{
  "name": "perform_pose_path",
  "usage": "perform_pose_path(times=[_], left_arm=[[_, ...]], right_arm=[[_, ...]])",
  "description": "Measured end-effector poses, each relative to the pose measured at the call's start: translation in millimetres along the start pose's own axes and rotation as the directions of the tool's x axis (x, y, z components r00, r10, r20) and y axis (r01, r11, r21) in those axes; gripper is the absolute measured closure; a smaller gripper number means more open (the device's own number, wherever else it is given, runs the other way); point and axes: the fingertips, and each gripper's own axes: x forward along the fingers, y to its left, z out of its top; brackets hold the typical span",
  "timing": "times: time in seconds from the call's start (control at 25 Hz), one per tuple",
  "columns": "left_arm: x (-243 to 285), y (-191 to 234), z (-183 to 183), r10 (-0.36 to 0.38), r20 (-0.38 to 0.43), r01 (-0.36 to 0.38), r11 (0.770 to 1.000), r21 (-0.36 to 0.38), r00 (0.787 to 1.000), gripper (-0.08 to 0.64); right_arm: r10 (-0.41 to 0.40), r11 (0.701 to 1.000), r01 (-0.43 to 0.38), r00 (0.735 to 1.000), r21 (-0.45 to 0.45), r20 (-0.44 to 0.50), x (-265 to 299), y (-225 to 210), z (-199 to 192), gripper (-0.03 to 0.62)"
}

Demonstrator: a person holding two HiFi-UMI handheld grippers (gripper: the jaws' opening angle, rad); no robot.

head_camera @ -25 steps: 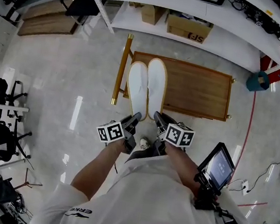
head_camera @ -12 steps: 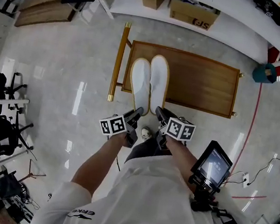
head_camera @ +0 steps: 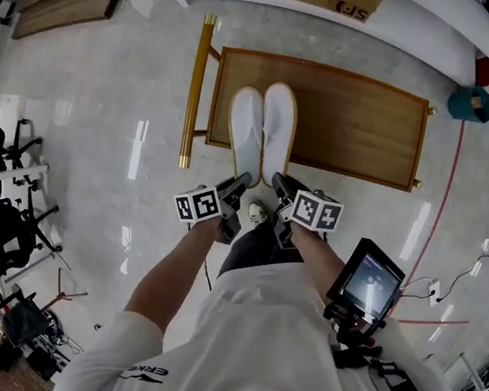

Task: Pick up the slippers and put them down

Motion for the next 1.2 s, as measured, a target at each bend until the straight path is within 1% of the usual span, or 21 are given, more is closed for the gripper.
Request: perform_pose_path(times=[0.2, 0.4, 0.52, 0.84, 1.08, 1.2], left_arm=[[2.4, 13.2, 2.6, 0.010, 0.002, -0.010, 1.000, -0.016, 1.000, 0.527], [3.3, 26.4, 7.0, 0.030, -0.003, -0.030, 1.000, -0.009, 1.000, 0.526], [4.7, 32.8, 8.0, 0.036, -0.008, -0.036, 0.999, -0.004, 0.999, 0.526], [10.2, 39.2, 4.1, 0.024, -0.001, -0.024, 0.999, -0.021, 1.000, 0.523], [10.9, 46.2, 2.9, 0.049, -0.011, -0.049, 0.999, 0.009, 0.999, 0.486], [9.5, 50.1, 3.5, 0.063, -0.011, -0.062, 0.998, 0.021, 0.998, 0.453]], right_arm=[[0.005, 1.000, -0.004, 1.000, 0.028, -0.009, 10.1, -5.8, -2.1, 0.560], [-0.010, 0.999, 0.011, 1.000, 0.046, -0.016, 19.6, -12.2, -4.8, 0.560], [-0.023, 0.997, 0.024, 1.000, 0.075, -0.013, 24.3, -17.4, -7.3, 0.560], [-0.033, 0.991, 0.033, 0.999, 0.129, 0.002, 26.5, -29.9, -10.8, 0.559], [-0.045, 0.992, 0.045, 0.999, 0.120, 0.000, 28.3, -34.6, -14.0, 0.550], [-0.065, 0.992, 0.065, 0.998, 0.106, -0.009, 29.5, -38.7, -15.8, 0.522]])
